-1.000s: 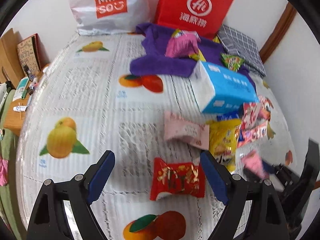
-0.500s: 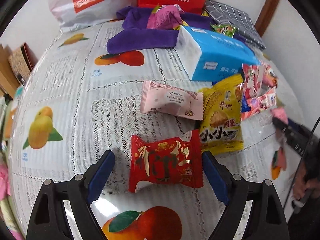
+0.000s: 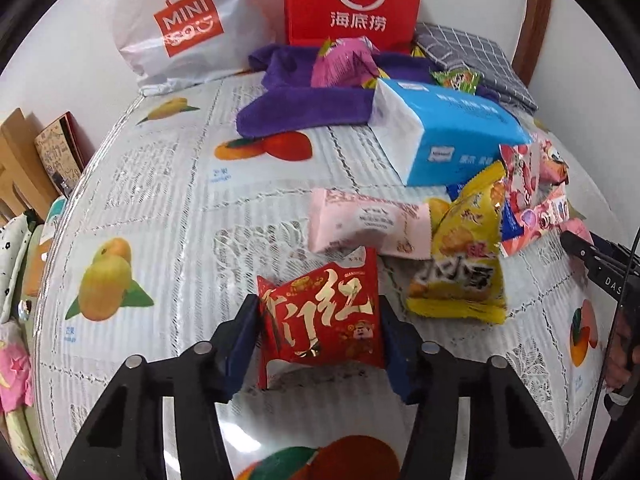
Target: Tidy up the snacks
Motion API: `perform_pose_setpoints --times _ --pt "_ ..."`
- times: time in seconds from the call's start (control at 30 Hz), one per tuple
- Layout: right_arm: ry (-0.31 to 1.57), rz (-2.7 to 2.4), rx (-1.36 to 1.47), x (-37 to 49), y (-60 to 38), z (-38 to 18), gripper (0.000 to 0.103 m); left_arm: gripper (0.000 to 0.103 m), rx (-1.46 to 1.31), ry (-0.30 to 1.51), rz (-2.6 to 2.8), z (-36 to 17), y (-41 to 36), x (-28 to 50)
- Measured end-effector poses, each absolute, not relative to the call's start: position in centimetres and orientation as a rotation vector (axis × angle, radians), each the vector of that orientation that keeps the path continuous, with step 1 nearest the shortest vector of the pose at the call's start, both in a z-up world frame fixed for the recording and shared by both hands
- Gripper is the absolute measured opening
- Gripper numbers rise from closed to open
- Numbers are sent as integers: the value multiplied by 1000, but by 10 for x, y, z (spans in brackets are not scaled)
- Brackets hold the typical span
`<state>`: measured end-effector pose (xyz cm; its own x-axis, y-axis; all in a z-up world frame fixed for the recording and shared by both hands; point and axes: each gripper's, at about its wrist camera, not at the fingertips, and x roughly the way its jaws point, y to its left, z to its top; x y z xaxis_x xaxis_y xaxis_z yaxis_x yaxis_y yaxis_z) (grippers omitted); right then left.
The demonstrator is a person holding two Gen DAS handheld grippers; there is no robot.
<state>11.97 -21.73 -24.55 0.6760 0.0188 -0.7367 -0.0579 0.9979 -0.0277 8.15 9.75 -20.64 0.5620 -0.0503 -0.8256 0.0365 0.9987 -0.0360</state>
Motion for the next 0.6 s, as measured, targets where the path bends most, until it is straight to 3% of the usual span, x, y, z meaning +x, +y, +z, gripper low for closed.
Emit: perform_pose_setpoints --times 0.37,0.6 --pt "822 55 -31 119 -219 -246 49 51 -9 949 -64 -207 98 80" --pt "835 56 -44 117 -218 -240 43 44 -48 963 -82 -197 104 86"
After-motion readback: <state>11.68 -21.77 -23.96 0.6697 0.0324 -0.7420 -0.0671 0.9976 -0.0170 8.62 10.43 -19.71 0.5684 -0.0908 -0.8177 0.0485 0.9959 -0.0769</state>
